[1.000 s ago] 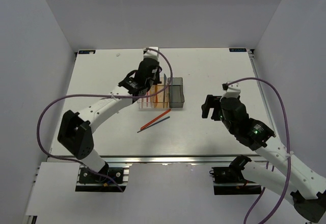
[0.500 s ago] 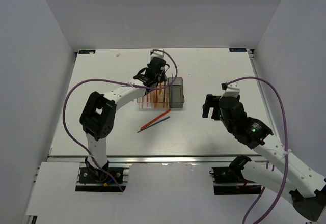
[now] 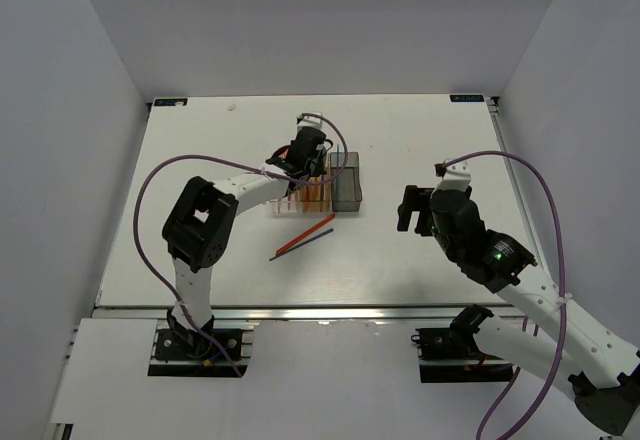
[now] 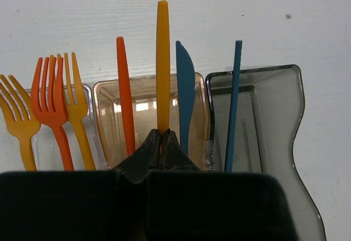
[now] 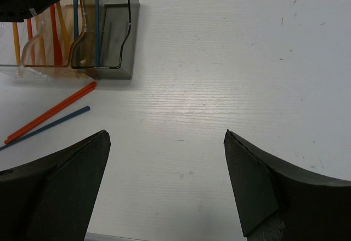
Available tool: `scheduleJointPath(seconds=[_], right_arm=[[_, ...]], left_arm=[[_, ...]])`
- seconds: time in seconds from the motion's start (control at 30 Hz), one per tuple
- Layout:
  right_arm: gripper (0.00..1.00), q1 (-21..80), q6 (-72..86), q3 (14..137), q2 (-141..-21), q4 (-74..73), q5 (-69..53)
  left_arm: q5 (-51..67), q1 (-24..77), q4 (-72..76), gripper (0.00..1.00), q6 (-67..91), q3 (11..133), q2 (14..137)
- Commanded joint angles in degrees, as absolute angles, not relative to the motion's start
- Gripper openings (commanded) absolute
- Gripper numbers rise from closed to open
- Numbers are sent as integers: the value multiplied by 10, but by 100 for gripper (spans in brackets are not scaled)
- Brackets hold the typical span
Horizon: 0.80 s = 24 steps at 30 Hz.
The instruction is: Sort the eating utensils into containers
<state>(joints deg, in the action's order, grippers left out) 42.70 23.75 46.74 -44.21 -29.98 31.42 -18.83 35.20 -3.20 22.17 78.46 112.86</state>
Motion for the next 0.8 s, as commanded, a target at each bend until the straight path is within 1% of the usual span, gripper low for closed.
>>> scheduleJointPath(seconds=[0.0, 0.27, 0.3, 0.33, 0.37, 0.47, 0.5, 0.77], right_arm=[[89, 424, 235, 483, -438, -287, 327], [89, 423, 235, 479, -435, -287, 322], [89, 424, 235, 480, -435, -286, 321], [89, 424, 234, 479, -434, -286, 321], [89, 424, 234, 479, -434, -286, 321], [89, 424, 233, 480, -433, -286, 318], [89, 424, 233, 480, -432, -286, 318], [89, 424, 232, 482, -426, -284, 319]], left_arm=[[-180, 349, -26, 0, 232, 785, 1128], [-182, 349, -34, 1, 238, 783, 1142], [-182, 349, -38, 5, 239, 783, 1143], [-186, 349, -40, 16, 241, 784, 1142], [-189, 348, -40, 22, 243, 784, 1141], [-190, 347, -52, 30, 253, 787, 1136], [-188, 347, -53, 32, 256, 789, 1134], [-184, 347, -53, 35, 258, 786, 1092]])
